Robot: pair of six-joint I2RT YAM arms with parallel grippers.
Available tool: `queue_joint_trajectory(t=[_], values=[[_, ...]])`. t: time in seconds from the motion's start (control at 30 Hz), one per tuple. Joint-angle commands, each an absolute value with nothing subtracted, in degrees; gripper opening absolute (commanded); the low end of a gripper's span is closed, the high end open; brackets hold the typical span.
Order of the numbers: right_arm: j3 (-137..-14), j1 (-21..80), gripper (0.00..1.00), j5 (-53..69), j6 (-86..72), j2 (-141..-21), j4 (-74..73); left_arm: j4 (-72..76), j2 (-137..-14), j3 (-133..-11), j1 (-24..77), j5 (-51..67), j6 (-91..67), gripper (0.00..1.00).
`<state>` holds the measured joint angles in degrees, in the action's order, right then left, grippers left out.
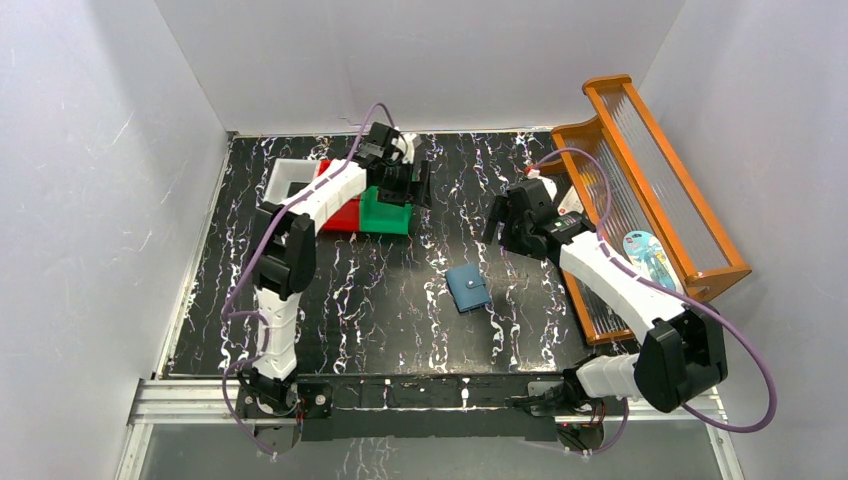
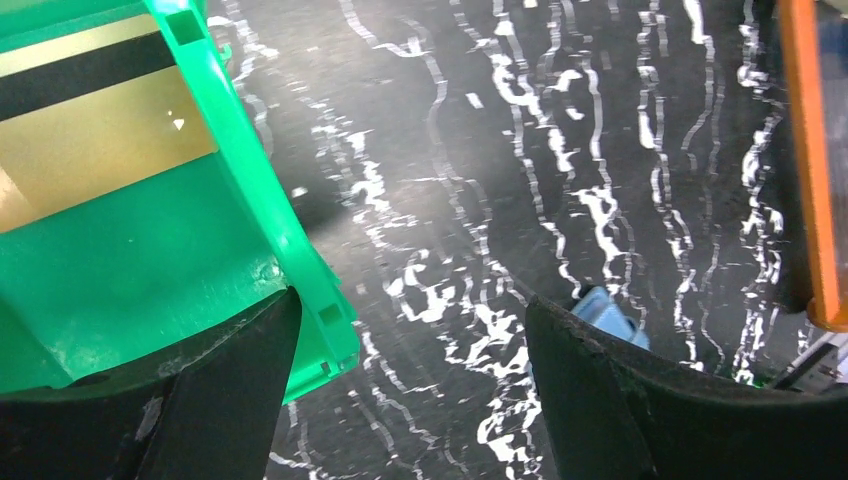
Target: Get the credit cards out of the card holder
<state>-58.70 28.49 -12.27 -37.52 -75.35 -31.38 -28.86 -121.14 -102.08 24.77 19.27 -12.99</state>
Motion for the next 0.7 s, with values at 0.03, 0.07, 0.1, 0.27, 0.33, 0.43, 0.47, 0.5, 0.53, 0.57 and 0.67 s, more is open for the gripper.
queue_joint_trajectory(t=[0.03,0.07,0.1,0.27,0.33,0.43,0.47,0.5,0.53,0.57,0.67], values=[[-57.7,28.0,0.98,-20.4,-42.1,-70.3,-32.8,-28.6,-122.7,-106.5,29.2,23.6,-16.9,0.80],[-57.4,27.9,0.98,-21.7,-42.8,-69.5,-32.8,-28.2,-123.1,-106.7,30.0,24.2,-17.4,0.80],[-57.0,27.9,0.98,-22.8,-43.3,-68.8,-32.8,-27.9,-123.4,-107.0,30.9,24.7,-17.8,0.80],[-55.9,27.7,0.98,-28.8,-45.2,-64.4,-34.1,-26.1,-126.1,-108.9,34.4,27.3,-20.6,0.80],[-55.5,27.5,0.98,-30.3,-46.8,-62.5,-34.6,-25.7,-127.2,-110.2,36.0,27.4,-21.6,0.79],[-54.9,25.3,0.99,-25.3,-48.3,-60.2,-33.6,-24.7,-128.3,-112.0,38.3,26.6,-22.9,0.79],[-54.8,24.6,0.98,-23.7,-48.4,-59.7,-33.0,-24.4,-128.2,-112.1,38.6,26.6,-23.6,0.79],[-54.7,23.9,0.98,-22.3,-48.4,-59.1,-33.2,-23.6,-127.6,-112.0,38.8,26.3,-24.4,0.80],[-54.5,23.6,0.98,-21.4,-49.6,-58.6,-33.3,-22.9,-126.0,-111.2,38.7,25.4,-24.6,0.82],[-54.2,23.6,0.98,-20.2,-49.8,-58.2,-32.8,-22.9,-124.2,-110.5,38.8,24.5,-24.1,0.84],[-54.5,23.6,0.98,-13.9,-46.9,-59.0,-29.4,-21.9,-114.7,-105.9,38.1,16.3,-21.6,0.93]])
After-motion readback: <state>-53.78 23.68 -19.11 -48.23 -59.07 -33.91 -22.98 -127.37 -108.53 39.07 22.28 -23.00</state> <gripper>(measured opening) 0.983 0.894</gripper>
